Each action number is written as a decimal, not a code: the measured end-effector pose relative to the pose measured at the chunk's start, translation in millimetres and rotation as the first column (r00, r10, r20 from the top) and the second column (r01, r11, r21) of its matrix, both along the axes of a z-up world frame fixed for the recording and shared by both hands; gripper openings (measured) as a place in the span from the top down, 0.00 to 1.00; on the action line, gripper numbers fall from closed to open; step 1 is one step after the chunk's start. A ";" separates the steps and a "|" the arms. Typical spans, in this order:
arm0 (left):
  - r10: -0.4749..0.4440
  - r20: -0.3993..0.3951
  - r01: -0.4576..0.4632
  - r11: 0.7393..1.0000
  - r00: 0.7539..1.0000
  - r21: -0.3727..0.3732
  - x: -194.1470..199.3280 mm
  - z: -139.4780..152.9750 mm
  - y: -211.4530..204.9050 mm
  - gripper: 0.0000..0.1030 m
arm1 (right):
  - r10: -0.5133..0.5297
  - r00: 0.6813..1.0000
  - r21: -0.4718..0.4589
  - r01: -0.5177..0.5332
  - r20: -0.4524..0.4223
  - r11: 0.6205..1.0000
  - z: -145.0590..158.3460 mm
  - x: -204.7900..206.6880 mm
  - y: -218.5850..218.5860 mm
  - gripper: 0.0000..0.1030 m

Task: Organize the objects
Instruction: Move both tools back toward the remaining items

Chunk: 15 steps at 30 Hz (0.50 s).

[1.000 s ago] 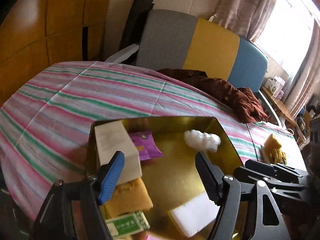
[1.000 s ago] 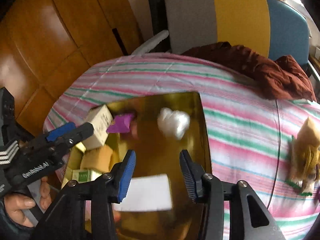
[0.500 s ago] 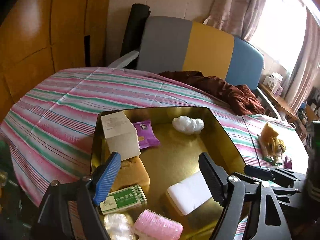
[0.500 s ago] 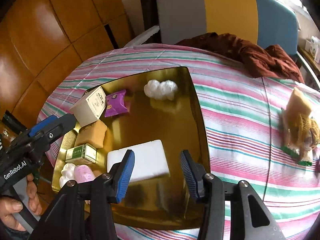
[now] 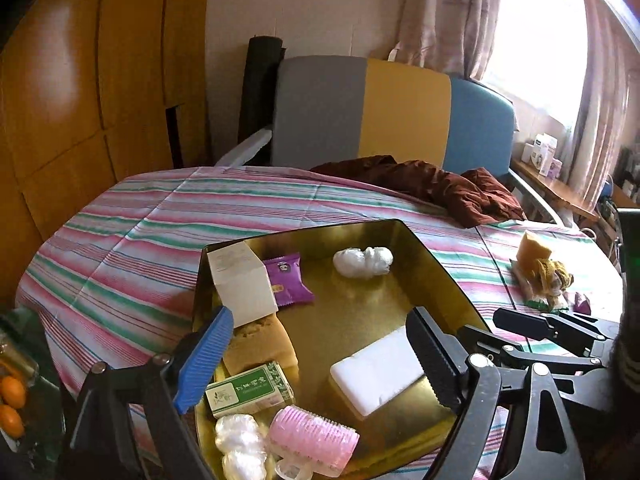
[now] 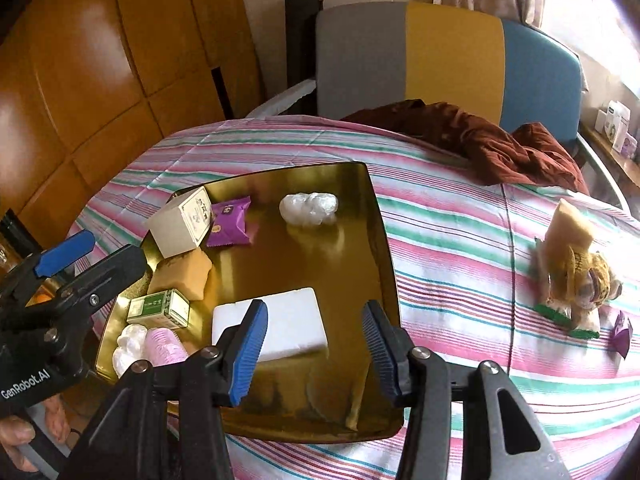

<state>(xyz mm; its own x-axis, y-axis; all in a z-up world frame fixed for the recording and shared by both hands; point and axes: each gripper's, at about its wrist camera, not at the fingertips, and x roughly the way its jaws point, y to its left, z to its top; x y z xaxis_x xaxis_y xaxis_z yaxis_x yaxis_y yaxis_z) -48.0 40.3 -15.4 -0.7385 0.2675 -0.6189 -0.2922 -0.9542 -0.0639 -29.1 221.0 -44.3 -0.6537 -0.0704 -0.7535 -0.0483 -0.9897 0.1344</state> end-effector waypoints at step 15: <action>-0.077 0.008 0.077 0.996 0.997 -0.045 12.0 -4.9 24.1 0.14 | -0.071 0.997 0.004 0.071 0.012 0.997 -1.6 12.9 27.0 0.51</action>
<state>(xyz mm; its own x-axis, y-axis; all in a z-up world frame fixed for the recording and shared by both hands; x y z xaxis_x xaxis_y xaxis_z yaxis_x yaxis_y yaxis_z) -36.0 64.4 -20.3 -0.7128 0.2951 -0.6362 -0.3644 -0.9309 -0.0235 -16.1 248.0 -45.9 -0.6475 -0.0213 -0.7618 -0.1200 -0.9843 0.1296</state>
